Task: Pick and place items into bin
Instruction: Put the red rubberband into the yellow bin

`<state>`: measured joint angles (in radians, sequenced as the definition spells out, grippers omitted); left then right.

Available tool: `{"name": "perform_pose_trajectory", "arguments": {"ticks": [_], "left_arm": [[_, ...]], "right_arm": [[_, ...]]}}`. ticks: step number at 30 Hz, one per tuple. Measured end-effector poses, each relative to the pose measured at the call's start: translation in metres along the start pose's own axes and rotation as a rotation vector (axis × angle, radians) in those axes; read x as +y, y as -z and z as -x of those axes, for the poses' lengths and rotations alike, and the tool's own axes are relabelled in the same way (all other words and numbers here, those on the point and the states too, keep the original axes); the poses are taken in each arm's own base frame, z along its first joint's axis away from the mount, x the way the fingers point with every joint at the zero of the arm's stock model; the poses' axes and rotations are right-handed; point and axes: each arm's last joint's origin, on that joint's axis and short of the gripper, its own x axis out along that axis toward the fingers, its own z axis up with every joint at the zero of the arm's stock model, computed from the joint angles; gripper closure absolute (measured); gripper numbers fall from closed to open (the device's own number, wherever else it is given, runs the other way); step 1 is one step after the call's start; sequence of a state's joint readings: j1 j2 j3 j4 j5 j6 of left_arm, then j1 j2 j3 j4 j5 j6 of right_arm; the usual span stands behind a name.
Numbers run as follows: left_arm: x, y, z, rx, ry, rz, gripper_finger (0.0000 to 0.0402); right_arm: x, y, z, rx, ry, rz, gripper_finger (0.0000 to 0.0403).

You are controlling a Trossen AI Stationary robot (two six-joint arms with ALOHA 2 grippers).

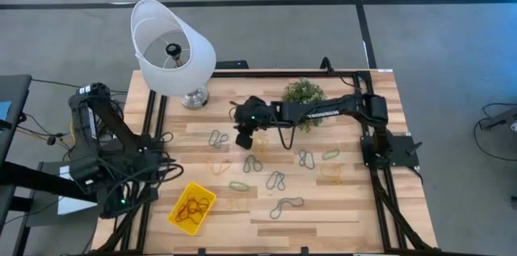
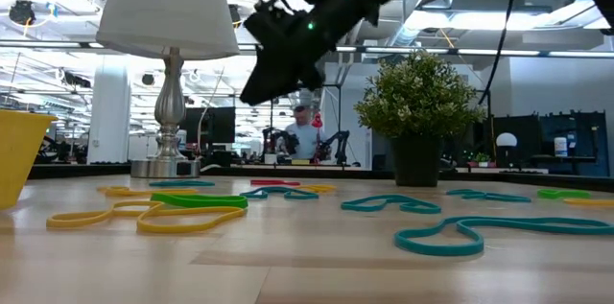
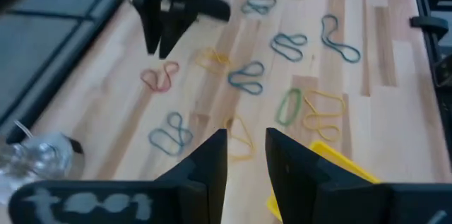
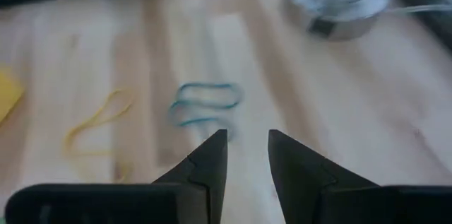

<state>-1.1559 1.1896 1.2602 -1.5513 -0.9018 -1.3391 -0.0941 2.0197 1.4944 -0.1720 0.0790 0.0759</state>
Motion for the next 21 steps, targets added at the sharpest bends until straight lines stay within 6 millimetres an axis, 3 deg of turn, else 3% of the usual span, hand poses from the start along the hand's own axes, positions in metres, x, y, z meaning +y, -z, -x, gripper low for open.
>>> {"name": "perform_pose_trajectory", "arguments": {"ticks": [5,12,21], "left_arm": [[0.000,0.000,0.000,-0.018,-0.013,-0.020,0.0313],[0.000,0.000,-0.001,-0.024,-0.026,-0.024,0.0313],[0.000,0.000,-0.001,-0.018,-0.024,-0.022,0.0313]], "right_arm": [[-0.019,0.023,-0.025,0.092,0.073,-0.064,0.0305],[-0.019,0.047,-0.074,0.245,0.130,-0.022,0.0305],[-0.025,0.037,-0.076,0.348,0.181,-0.065,0.0305]]}}
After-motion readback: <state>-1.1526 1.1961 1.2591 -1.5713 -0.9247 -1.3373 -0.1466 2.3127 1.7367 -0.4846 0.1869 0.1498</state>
